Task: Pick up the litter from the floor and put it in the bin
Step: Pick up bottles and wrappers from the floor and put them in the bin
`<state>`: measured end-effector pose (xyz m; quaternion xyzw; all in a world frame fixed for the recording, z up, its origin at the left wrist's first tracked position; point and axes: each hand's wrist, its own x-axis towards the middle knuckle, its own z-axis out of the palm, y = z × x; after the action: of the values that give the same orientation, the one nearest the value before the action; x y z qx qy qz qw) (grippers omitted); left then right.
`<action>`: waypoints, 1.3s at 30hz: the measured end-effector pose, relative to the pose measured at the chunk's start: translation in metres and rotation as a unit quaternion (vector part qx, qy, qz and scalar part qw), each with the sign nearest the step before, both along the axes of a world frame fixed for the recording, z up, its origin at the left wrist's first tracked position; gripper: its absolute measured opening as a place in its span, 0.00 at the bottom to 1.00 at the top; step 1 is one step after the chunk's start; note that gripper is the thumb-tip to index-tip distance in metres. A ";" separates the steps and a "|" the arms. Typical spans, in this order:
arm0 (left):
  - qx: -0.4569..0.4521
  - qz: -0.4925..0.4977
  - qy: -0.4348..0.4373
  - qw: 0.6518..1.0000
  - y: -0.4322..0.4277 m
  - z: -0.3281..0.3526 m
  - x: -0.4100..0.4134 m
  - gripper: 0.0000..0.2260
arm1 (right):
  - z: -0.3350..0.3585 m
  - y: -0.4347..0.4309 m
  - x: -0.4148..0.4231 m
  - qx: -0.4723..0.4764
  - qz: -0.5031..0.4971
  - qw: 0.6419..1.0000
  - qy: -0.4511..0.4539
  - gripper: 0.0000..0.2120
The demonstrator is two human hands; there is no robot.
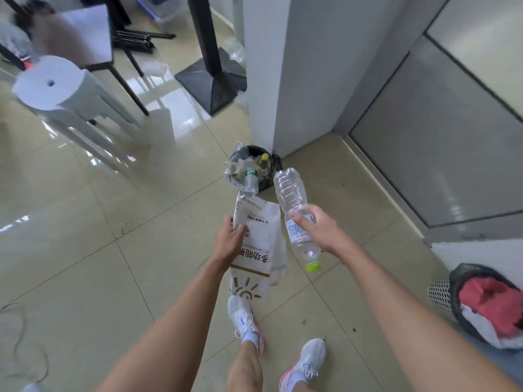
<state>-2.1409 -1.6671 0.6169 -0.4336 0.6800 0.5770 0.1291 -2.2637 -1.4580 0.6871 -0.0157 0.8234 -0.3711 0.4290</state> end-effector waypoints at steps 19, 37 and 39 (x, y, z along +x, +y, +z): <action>0.005 0.051 -0.074 0.996 -0.138 -0.109 -0.168 0.05 | -0.117 -0.136 -0.138 0.096 -0.006 0.994 -0.058 0.36; -0.220 -0.093 -0.016 0.971 -0.193 -0.385 -0.330 0.09 | -0.453 -0.302 -0.260 0.212 0.099 0.970 0.061 0.38; -0.272 -0.152 -0.025 0.950 -0.189 -0.392 -0.327 0.08 | -0.467 -0.309 -0.254 0.220 0.076 0.971 0.059 0.39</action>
<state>-2.4680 -1.8562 0.2246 -0.3580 0.8655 0.3327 0.1097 -2.5181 -1.7673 0.2202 -0.0049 0.9051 -0.1454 0.3996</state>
